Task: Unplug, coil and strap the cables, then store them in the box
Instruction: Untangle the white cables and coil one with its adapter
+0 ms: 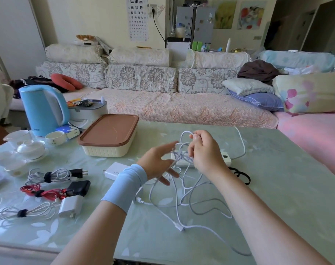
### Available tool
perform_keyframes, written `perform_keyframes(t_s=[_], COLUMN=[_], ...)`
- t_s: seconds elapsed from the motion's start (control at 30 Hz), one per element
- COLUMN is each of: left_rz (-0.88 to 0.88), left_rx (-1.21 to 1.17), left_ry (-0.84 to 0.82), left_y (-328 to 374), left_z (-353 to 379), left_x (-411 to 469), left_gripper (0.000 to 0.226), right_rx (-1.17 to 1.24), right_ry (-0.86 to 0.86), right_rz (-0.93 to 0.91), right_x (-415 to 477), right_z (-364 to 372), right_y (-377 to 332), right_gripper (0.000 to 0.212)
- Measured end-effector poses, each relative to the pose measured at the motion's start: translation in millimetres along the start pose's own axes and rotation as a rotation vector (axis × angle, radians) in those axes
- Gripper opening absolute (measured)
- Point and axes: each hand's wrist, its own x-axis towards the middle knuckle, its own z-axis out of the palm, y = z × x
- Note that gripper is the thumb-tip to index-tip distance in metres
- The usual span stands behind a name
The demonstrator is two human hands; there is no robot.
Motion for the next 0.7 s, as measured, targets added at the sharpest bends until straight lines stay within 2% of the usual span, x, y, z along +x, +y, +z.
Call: perform_keyframes(t_s=[0.1,0.17,0.23,0.27,0.33,0.43,0.53,0.6,0.63,0.7], left_rz=[0.061,0.052,0.129,0.162,0.165,0.12,0.062,0.035,0.019,-0.018], left_rx=[-0.162,-0.23,0.045,0.185,0.314,0.369,0.326,0.305,0.312,0.422], left_ry=[-0.025,0.114,0.281,0.295,0.225,0.148,0.015,0.021,0.036,0.048], left_y=[1,3,1,-3,-4,5,10,6,3,-2], left_z=[3,3,0,-2,-9,-23,-26,-25,-24,-21], left_x=[0,4,10,13,16,17,17,18,18,20], left_gripper=[0.038,0.028,0.025,0.02,0.012,0.008,0.008,0.007,0.009,0.011], right_rx=[0.142,0.165,0.214,0.244,0.278,0.322,0.314,0.221,0.077,-0.441], right_ry=[-0.019,-0.035,-0.046,-0.028,0.06,0.187,0.189,0.117,0.048,-0.082], right_rz=[0.015,0.035,0.051,0.053,0.059,0.084,0.157,0.257,0.306,0.332], right_x=[0,0,-1,0,-1,0,2,6,6,5], right_z=[-1,-1,-2,-2,-4,-5,-5,-5,-7,-12], right_y=[-3,-4,-6,-6,-8,-7,-6,-3,-1,4], right_gripper=[0.021,0.019,0.018,0.018,0.02,0.023,0.023,0.021,0.02,0.017])
